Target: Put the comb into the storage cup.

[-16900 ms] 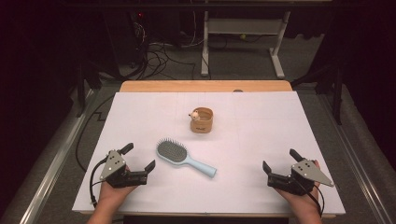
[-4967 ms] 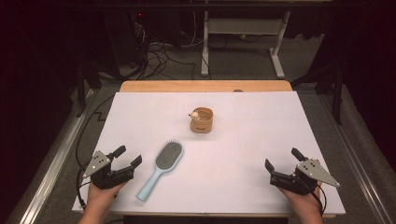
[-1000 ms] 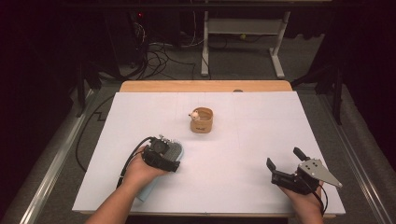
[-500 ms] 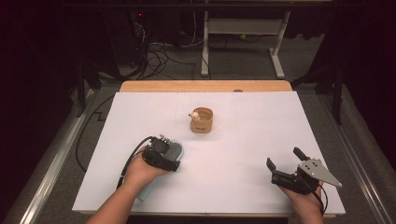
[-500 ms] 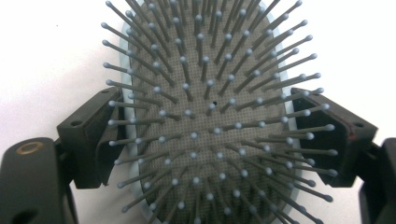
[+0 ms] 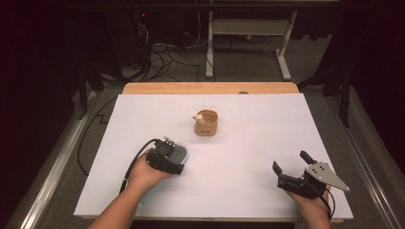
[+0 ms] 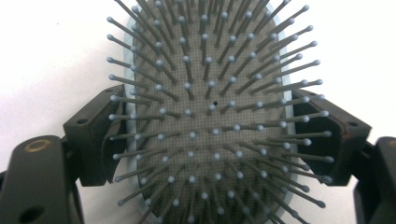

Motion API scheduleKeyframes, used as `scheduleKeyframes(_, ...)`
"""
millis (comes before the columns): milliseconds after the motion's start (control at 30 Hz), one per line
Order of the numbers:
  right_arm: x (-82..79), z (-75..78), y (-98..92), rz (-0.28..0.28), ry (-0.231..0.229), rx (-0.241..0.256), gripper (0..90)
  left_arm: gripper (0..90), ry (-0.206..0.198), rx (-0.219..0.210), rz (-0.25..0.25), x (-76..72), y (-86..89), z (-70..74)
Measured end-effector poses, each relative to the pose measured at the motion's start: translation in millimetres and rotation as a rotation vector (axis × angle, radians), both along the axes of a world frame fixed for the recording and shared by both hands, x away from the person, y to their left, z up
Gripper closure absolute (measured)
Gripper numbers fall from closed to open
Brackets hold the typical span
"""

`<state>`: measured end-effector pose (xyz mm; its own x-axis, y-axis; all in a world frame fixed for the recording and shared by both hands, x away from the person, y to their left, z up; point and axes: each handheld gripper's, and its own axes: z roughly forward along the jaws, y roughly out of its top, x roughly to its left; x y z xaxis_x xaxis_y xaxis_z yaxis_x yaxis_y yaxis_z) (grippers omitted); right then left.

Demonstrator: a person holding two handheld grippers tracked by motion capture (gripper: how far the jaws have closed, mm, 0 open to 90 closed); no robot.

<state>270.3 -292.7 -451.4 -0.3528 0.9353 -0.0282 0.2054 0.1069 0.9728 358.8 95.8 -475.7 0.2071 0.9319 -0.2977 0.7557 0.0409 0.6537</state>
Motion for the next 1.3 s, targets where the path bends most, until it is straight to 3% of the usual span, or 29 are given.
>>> scheduleKeyframes(767,-0.1,0.2,-1.3,-0.007,-0.002,0.004,1.3,20.8,-0.025,0.0,-0.001,-2.3,2.9,3.8)
scheduleKeyframes(1100,-0.8,0.7,-1.5,-0.011,-0.01,0.004,1.3,20.8,-0.092,-0.064,0.013,-5.3,12.5,16.4)
scheduleKeyframes(1300,-1.1,0.7,-2.2,-0.014,-0.008,0.009,1.3,20.8,-0.136,-0.093,-0.018,-12.0,15.1,22.9)
